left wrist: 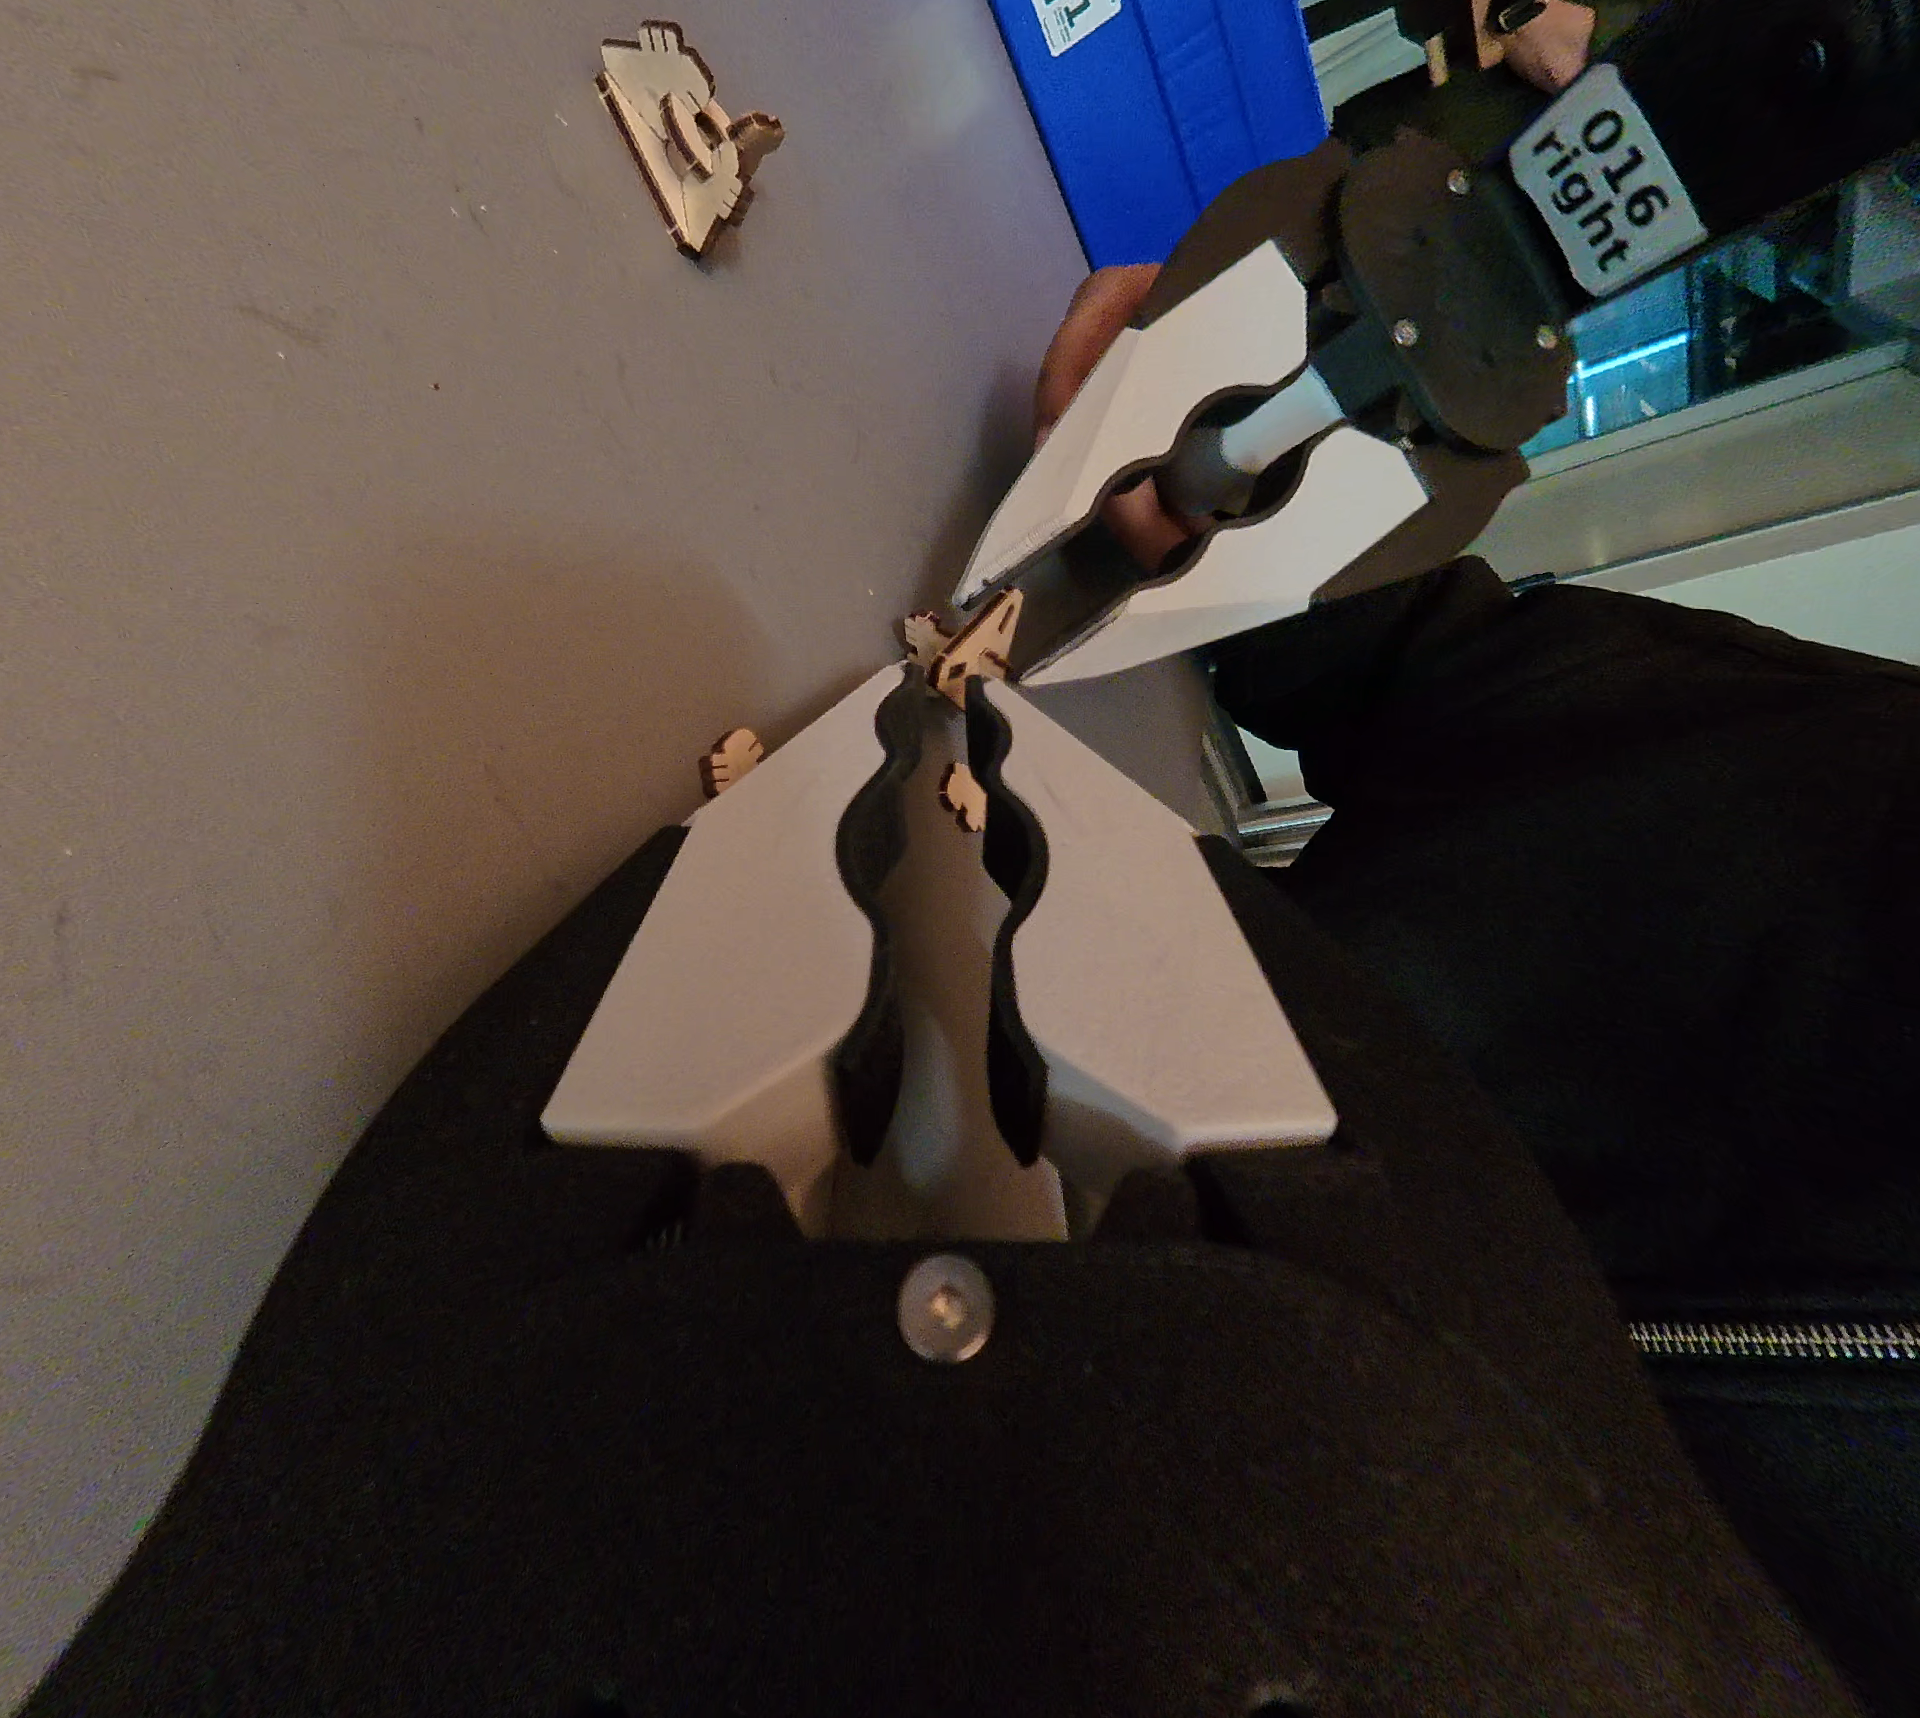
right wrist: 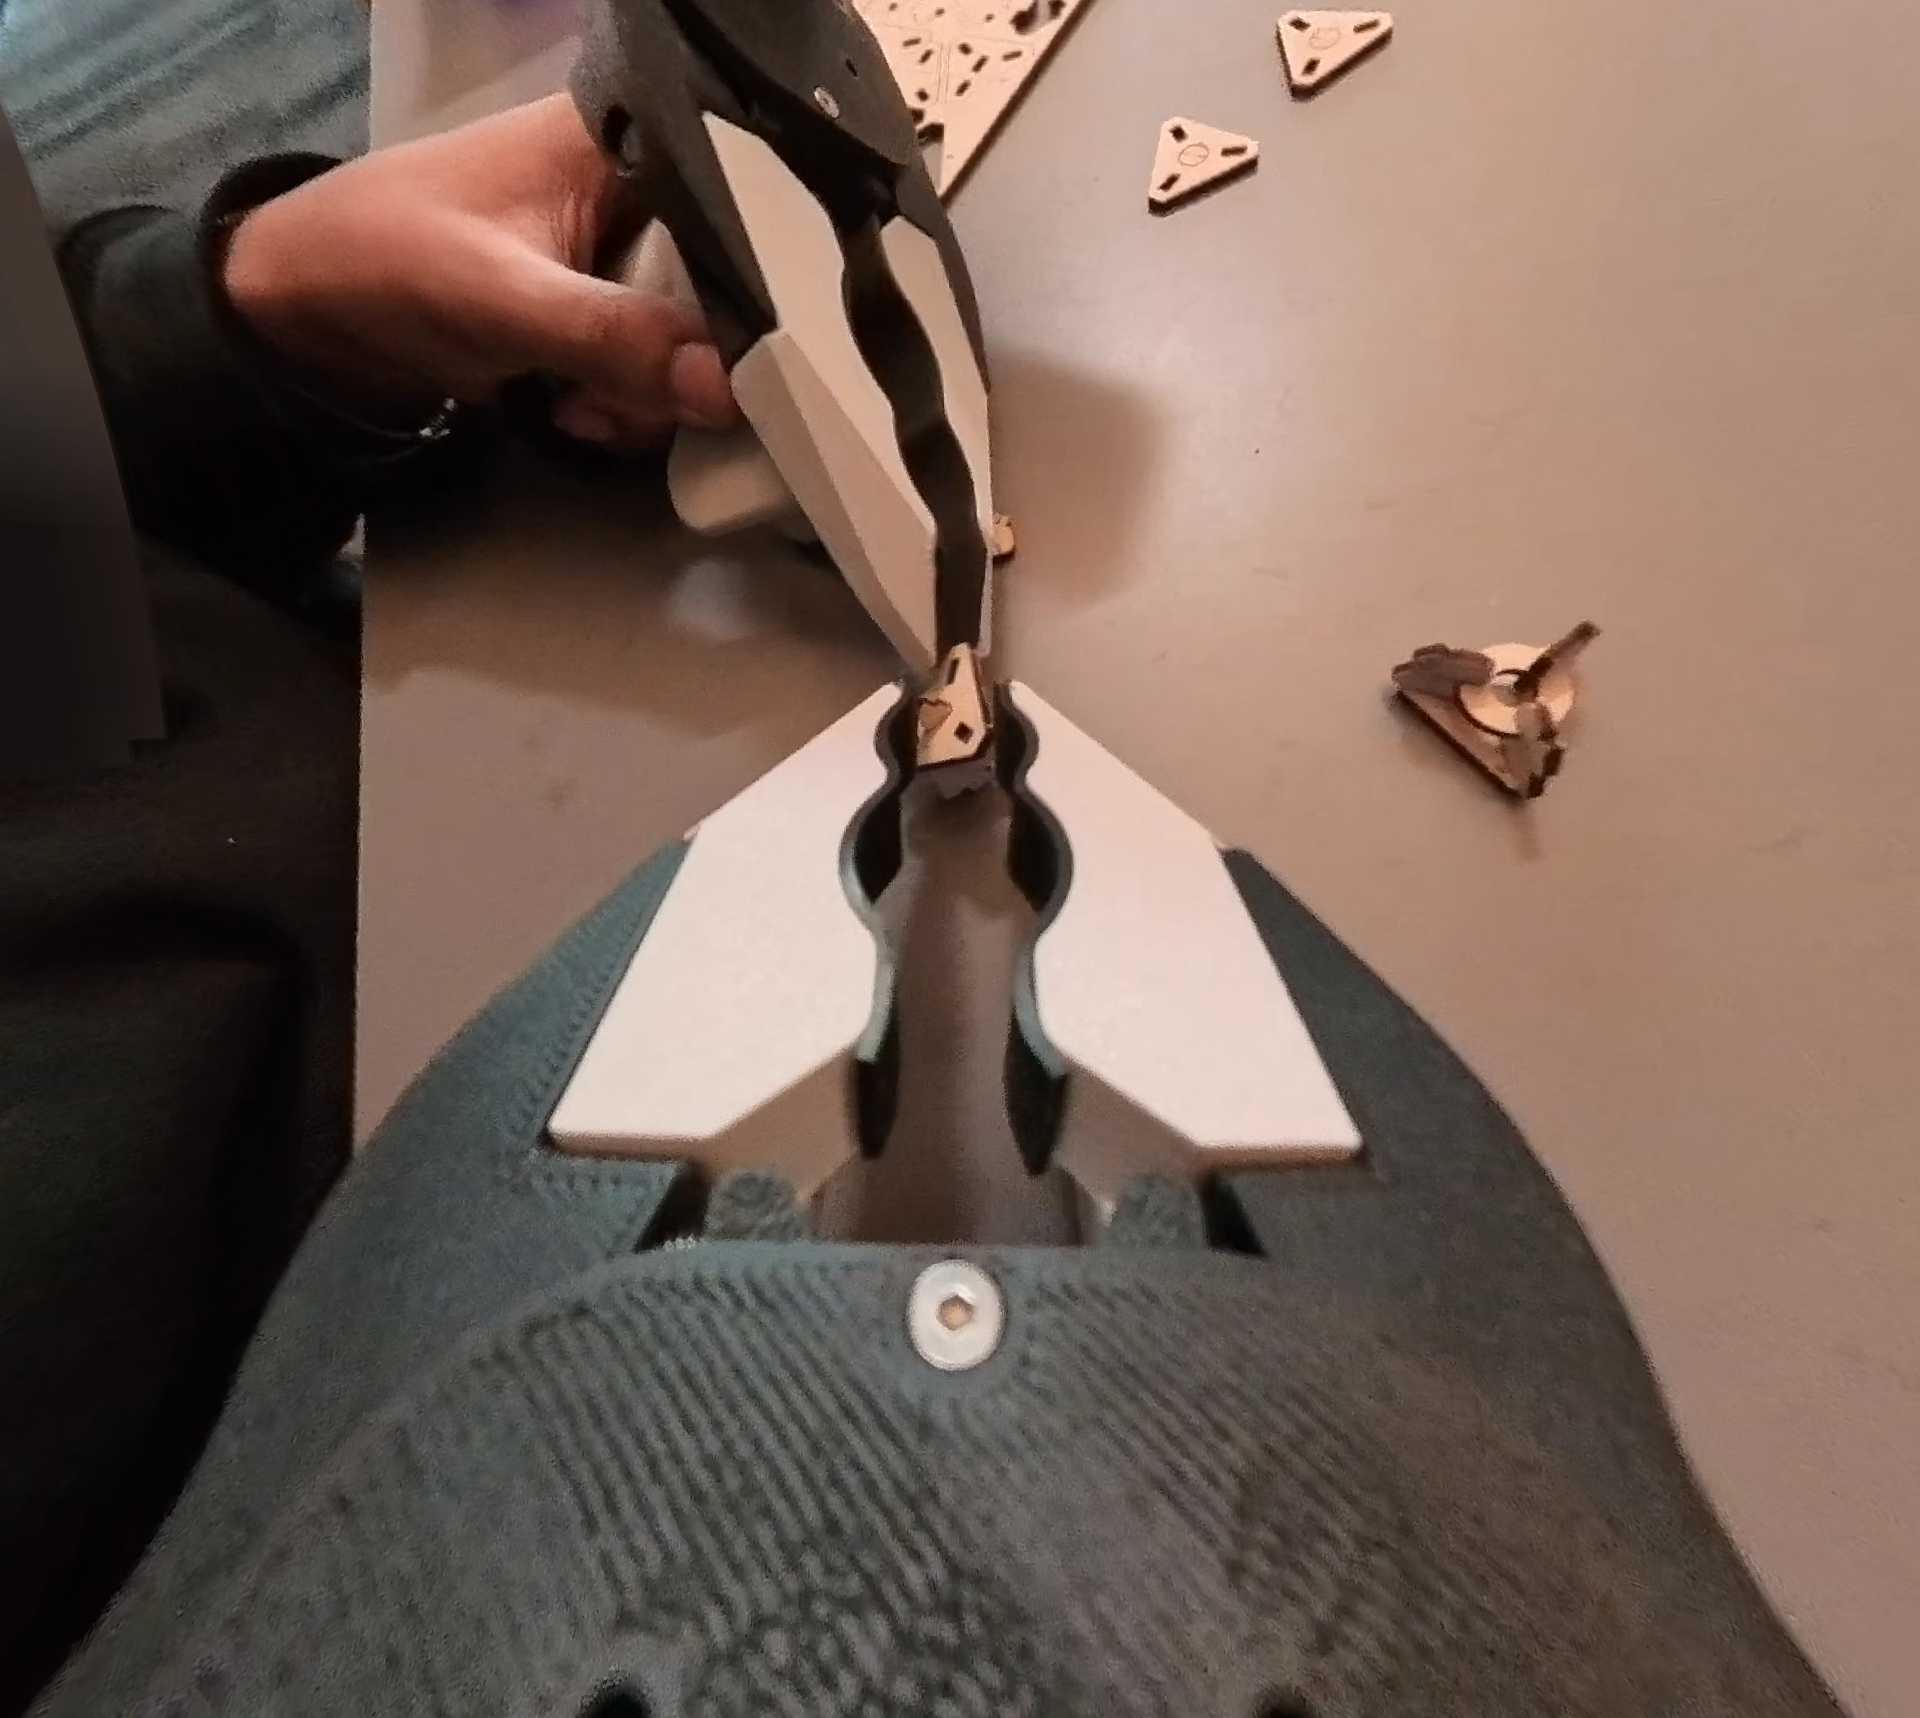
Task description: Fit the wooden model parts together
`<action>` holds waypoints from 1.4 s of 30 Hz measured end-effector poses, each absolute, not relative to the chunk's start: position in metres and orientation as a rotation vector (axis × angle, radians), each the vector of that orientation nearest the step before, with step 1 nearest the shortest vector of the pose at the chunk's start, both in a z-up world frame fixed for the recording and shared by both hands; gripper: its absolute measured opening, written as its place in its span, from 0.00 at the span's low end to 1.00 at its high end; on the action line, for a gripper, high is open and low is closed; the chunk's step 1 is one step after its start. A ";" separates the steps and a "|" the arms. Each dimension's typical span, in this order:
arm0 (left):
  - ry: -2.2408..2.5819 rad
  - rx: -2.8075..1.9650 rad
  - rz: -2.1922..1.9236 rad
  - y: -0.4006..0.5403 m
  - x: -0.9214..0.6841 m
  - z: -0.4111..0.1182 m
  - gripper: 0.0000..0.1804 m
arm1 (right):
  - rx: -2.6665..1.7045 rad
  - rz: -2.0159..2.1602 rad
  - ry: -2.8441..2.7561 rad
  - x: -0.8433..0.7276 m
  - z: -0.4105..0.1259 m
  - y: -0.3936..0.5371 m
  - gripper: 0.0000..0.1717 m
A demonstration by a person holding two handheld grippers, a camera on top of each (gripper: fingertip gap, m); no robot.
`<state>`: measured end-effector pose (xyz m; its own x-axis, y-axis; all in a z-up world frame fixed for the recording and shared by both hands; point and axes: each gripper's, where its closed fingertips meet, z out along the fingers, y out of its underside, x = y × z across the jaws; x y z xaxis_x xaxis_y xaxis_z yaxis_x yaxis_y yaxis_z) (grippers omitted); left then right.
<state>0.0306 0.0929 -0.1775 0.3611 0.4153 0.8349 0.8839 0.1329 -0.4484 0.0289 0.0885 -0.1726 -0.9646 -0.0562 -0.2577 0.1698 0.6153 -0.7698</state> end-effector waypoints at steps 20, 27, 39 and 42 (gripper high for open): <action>-0.855 -1.216 -0.439 0.094 0.032 -0.108 0.32 | 0.126 -1.901 1.896 0.028 -0.070 0.077 0.00; -0.732 -1.279 -0.205 0.090 0.040 -0.089 0.11 | 0.133 -1.924 1.778 0.036 -0.066 0.073 0.00; -0.609 -1.493 0.116 0.099 0.053 -0.089 0.09 | -0.032 -1.967 1.879 0.041 -0.069 0.092 0.22; -0.549 -1.608 0.182 0.113 0.059 -0.099 0.09 | -0.169 -1.914 1.953 0.056 -0.076 0.095 0.20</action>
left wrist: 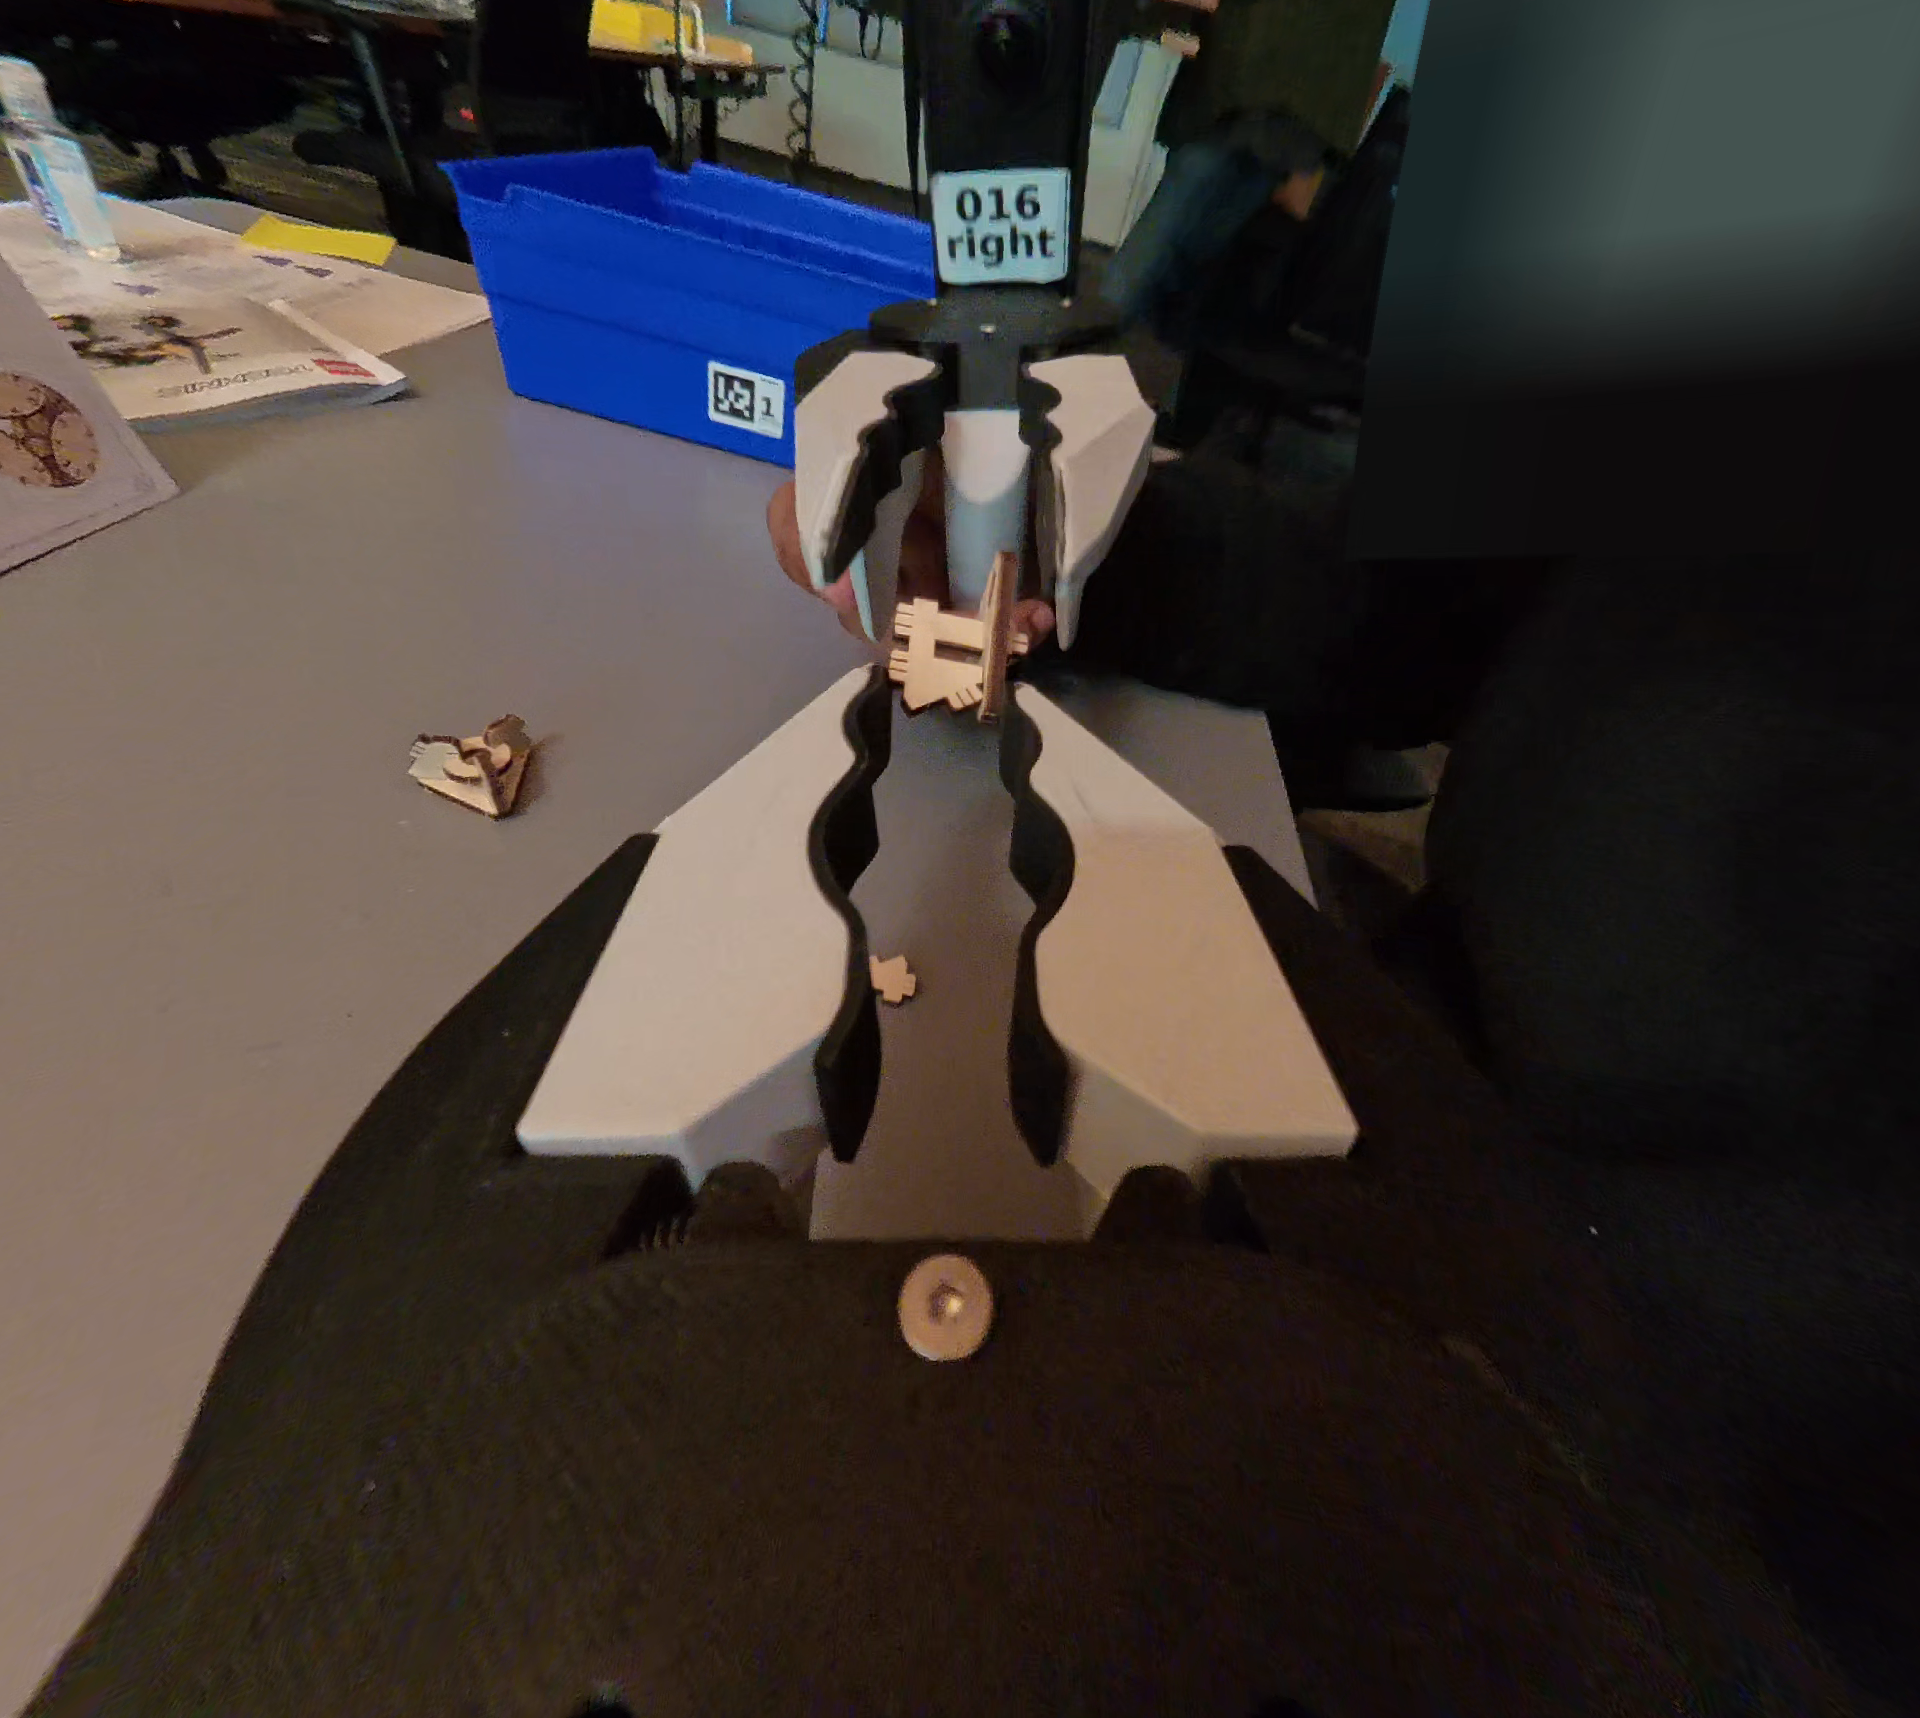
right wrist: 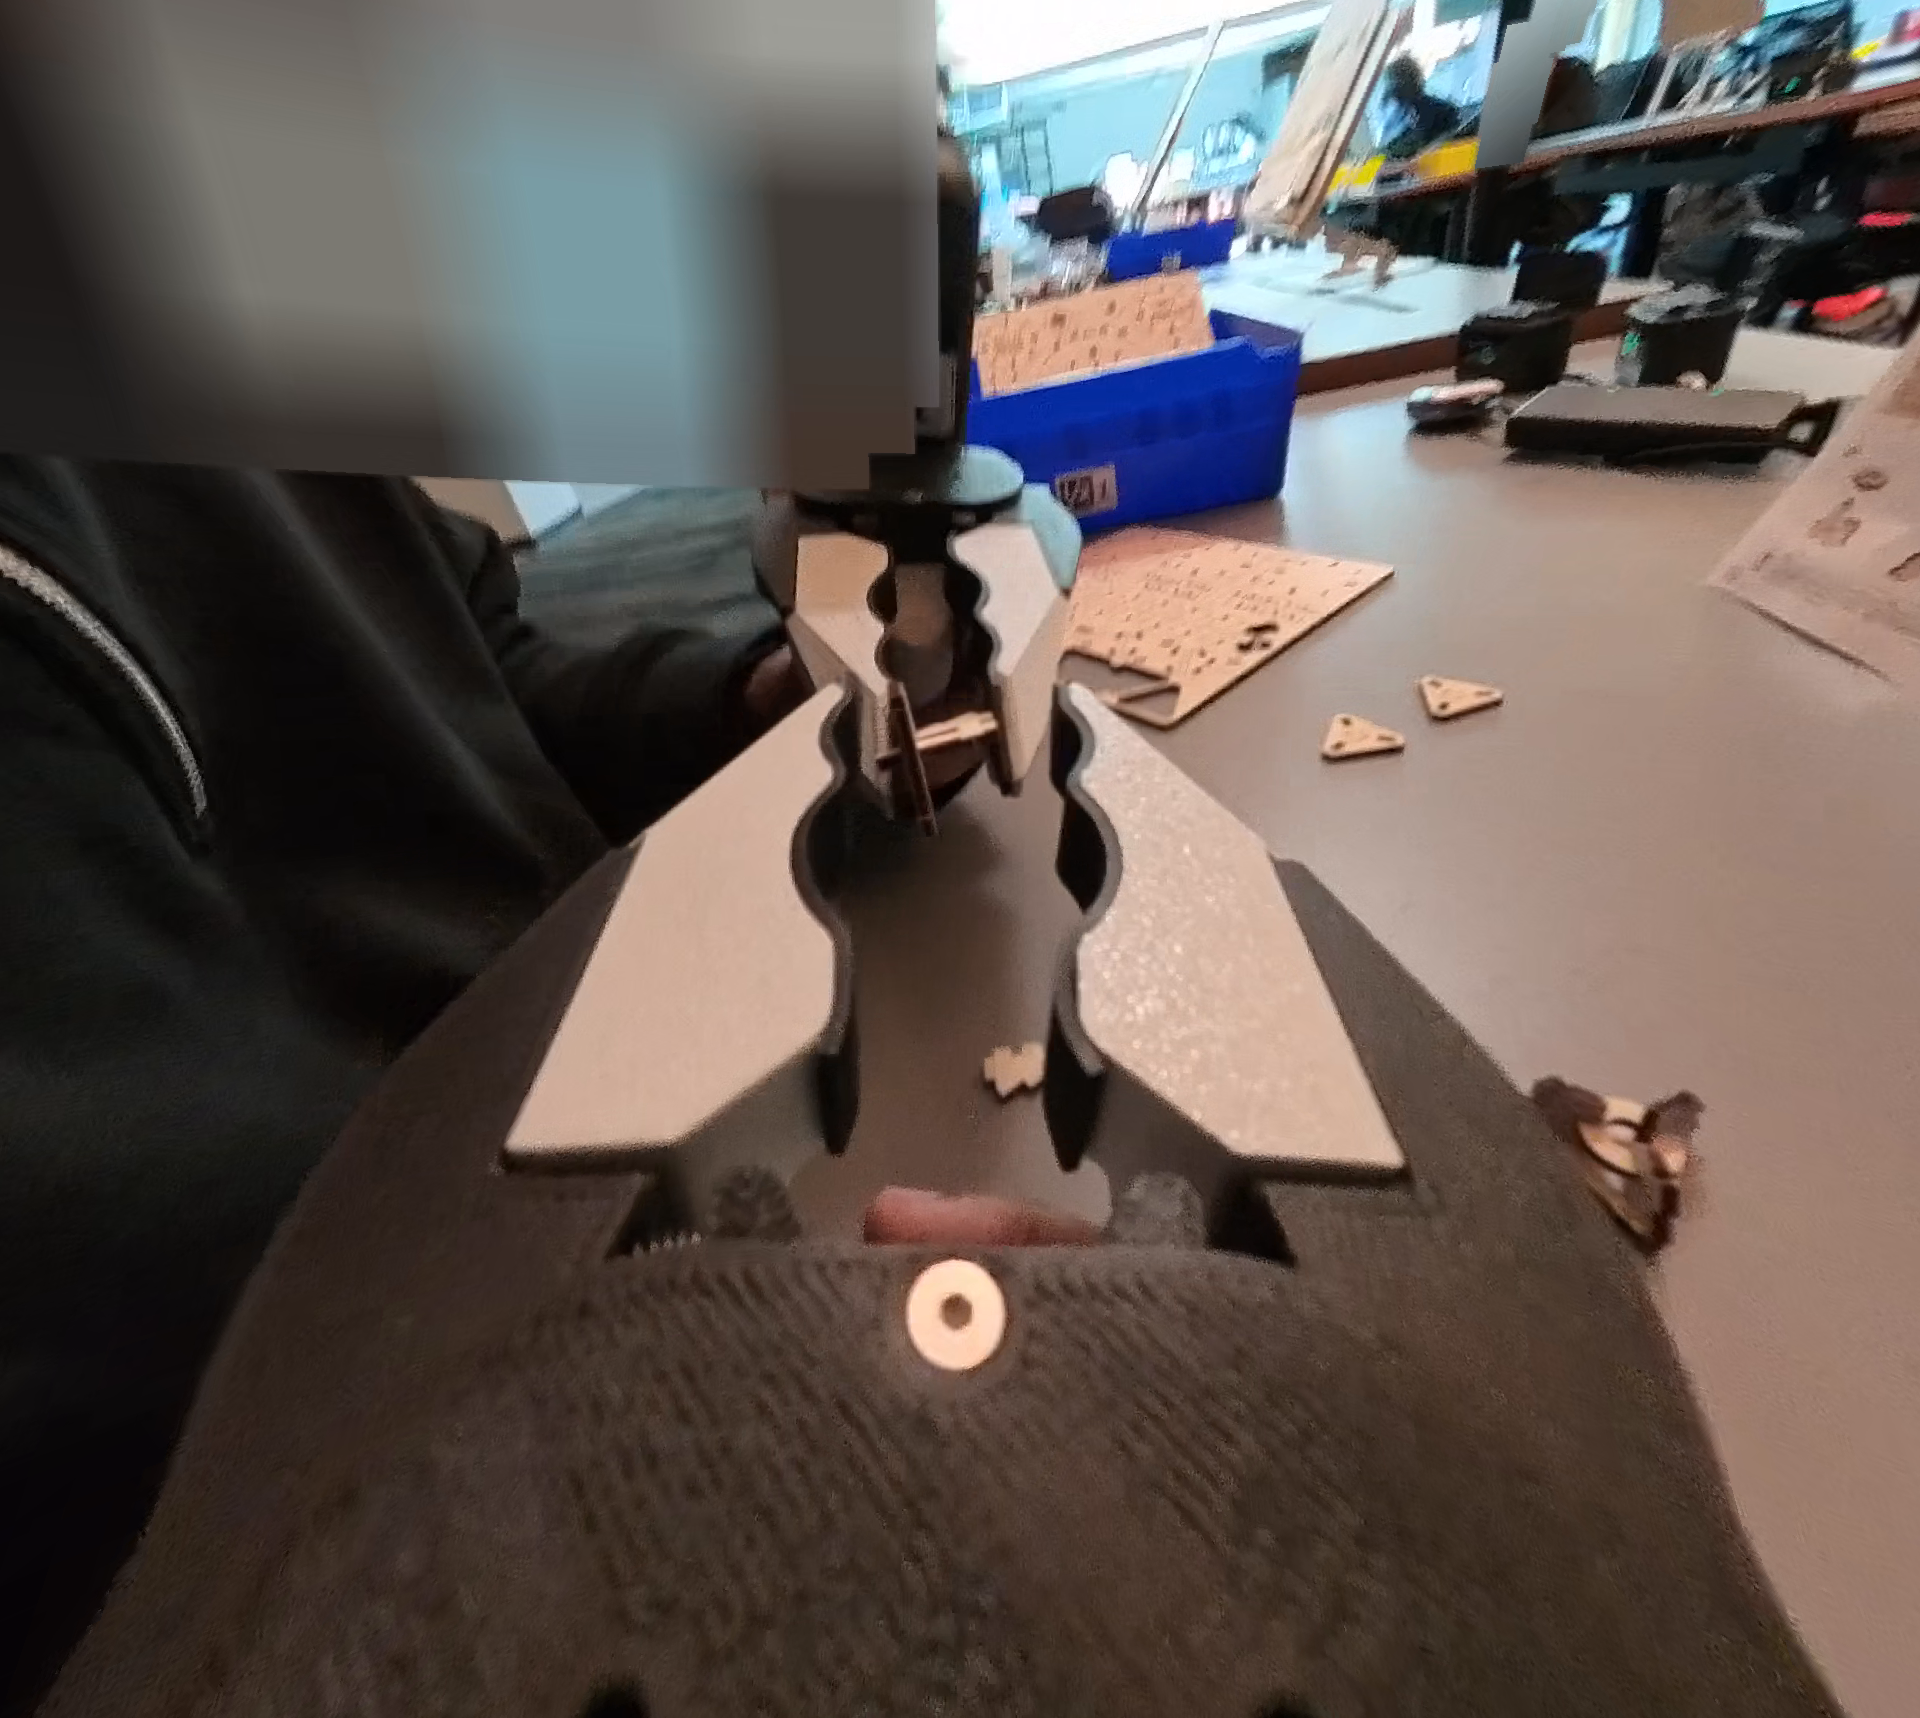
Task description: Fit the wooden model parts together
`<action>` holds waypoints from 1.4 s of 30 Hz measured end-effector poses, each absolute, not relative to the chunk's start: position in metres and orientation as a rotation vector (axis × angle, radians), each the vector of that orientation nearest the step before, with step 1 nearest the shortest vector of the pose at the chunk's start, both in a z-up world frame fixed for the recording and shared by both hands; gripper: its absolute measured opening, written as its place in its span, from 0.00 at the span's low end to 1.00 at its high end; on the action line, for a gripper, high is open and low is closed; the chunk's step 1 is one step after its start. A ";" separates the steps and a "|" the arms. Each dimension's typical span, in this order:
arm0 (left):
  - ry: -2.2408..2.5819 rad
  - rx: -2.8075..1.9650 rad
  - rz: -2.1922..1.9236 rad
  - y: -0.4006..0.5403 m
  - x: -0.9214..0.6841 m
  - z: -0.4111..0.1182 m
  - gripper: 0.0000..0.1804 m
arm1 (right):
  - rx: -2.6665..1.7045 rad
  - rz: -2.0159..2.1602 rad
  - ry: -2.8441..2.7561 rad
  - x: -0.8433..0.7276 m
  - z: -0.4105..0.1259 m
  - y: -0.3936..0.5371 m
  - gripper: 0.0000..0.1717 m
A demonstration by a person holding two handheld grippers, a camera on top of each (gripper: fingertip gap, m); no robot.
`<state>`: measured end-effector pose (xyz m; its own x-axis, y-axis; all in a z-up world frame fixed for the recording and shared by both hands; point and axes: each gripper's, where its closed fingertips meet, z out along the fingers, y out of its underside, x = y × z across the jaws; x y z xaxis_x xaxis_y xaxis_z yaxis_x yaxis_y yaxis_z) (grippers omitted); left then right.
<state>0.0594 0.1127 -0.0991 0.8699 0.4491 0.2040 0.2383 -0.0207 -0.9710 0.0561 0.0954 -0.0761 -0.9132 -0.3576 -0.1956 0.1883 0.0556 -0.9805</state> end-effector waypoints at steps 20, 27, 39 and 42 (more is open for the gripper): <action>-0.420 -1.672 0.384 0.120 0.069 -0.095 0.09 | -0.390 -1.881 2.038 0.074 -0.083 0.105 0.13; -0.381 -1.691 0.456 0.122 0.072 -0.093 0.09 | -0.468 -1.928 2.044 0.078 -0.082 0.107 0.13; -0.393 -1.688 0.380 0.124 0.074 -0.096 0.09 | -0.513 -1.952 2.127 0.073 -0.086 0.110 0.17; -0.404 -1.664 0.322 0.123 0.075 -0.095 0.09 | -0.528 -1.946 2.134 0.074 -0.087 0.112 0.16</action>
